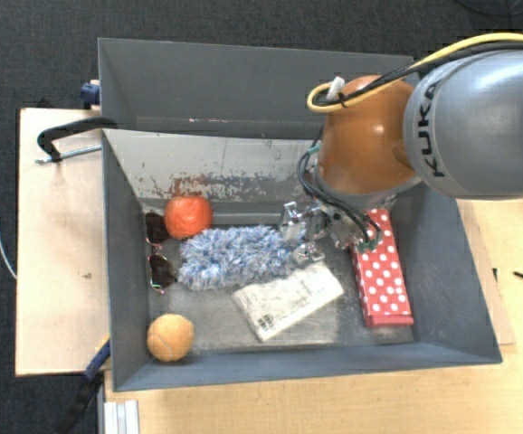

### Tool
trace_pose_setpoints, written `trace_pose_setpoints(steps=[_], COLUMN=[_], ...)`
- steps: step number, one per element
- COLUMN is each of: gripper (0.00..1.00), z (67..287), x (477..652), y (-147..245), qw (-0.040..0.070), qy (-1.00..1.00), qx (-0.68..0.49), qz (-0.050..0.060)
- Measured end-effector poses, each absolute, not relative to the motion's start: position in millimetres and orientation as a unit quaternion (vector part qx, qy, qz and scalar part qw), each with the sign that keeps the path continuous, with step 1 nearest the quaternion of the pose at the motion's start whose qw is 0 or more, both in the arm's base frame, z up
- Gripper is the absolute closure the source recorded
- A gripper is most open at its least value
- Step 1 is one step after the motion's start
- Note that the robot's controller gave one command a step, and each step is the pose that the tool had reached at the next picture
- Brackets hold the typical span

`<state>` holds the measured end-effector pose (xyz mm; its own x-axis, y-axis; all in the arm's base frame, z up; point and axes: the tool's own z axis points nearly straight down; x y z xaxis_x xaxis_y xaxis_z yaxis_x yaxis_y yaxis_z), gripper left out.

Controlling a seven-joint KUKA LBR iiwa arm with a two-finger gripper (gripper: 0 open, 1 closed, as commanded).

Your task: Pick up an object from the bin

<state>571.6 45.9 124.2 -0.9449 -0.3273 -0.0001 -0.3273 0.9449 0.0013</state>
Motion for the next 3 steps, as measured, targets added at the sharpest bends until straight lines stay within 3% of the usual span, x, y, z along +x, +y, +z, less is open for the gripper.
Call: trace_pose_setpoints(steps=[2, 3], gripper=[1.00, 1.00], z=[158.8, 285.5], x=[557.0, 584.5], y=[34.2, 129.2], qw=[-0.004, -0.004], qy=[-0.978, -0.949], qx=[0.208, 0.315], qz=[0.000, 0.000])
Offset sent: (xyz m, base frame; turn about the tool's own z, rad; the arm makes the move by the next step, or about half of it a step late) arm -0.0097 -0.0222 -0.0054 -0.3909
